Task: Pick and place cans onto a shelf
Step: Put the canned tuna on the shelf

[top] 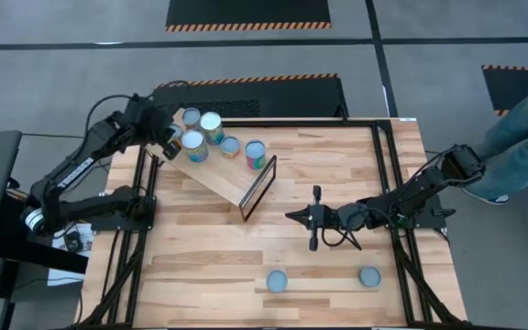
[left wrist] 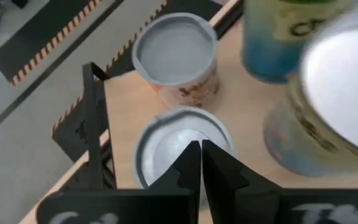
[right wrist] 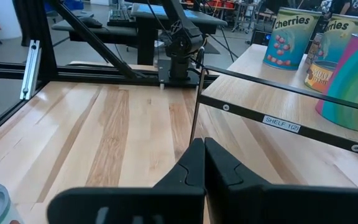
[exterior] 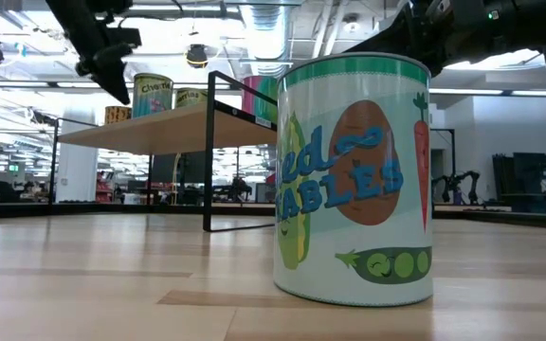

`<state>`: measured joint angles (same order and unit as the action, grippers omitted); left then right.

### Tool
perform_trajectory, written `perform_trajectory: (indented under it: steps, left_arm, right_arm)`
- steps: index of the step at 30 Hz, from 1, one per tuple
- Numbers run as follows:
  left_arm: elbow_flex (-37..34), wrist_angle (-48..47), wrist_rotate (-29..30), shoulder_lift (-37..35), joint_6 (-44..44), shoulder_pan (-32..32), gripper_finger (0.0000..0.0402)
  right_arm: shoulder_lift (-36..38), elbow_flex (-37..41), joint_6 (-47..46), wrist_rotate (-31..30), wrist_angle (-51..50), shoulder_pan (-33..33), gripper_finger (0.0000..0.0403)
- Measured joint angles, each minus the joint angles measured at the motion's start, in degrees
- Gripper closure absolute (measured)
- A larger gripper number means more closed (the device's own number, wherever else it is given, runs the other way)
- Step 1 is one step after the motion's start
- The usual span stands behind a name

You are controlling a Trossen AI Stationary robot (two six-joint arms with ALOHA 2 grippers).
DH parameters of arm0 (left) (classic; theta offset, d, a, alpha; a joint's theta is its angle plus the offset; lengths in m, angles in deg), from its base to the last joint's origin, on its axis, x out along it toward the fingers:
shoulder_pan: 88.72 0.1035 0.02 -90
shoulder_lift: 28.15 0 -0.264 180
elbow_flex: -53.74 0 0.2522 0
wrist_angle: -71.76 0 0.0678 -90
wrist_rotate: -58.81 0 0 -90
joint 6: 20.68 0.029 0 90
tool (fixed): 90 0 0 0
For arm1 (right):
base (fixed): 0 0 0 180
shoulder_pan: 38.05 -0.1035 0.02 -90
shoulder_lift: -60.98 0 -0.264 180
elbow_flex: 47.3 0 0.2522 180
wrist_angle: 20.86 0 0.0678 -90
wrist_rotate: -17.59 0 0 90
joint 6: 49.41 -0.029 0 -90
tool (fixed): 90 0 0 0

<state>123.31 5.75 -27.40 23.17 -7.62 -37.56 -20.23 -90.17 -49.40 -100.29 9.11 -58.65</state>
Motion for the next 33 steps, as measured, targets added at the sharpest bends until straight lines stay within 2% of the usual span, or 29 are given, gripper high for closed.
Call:
perform_trajectory:
  steps: [8,17,21,25,29,33]
  left_arm:
    - [0.0,0.8,0.1,4.2,0.0,0.0,0.0401]
    - [0.6,2.0,0.0,-1.2,-0.1,0.0,0.0401]
    - [1.3,2.1,-1.2,-7.6,-0.4,0.0,0.0401]
    - [0.0,3.6,-6.7,-16.0,-1.6,-1.4,0.0401]
    - [-5.5,9.0,-13.4,-27.1,-3.3,-4.2,0.0402]
    - [-13.4,15.0,-17.4,-39.9,-6.3,-6.5,0.0401]
  right_arm:
    - [0.0,0.0,0.0,0.0,0.0,0.0,0.0391]
    - [0.0,0.0,0.0,0.0,-0.1,0.0,0.0391]
    - [0.0,0.0,0.0,0.0,0.0,0.0,0.0391]
    - [0.0,0.0,0.3,-0.1,0.0,0.0,0.0391]
    - [0.0,0.0,0.7,-0.4,0.0,-0.1,0.0391]
    - [0.0,-0.8,2.6,-0.8,-0.2,-0.9,0.0391]
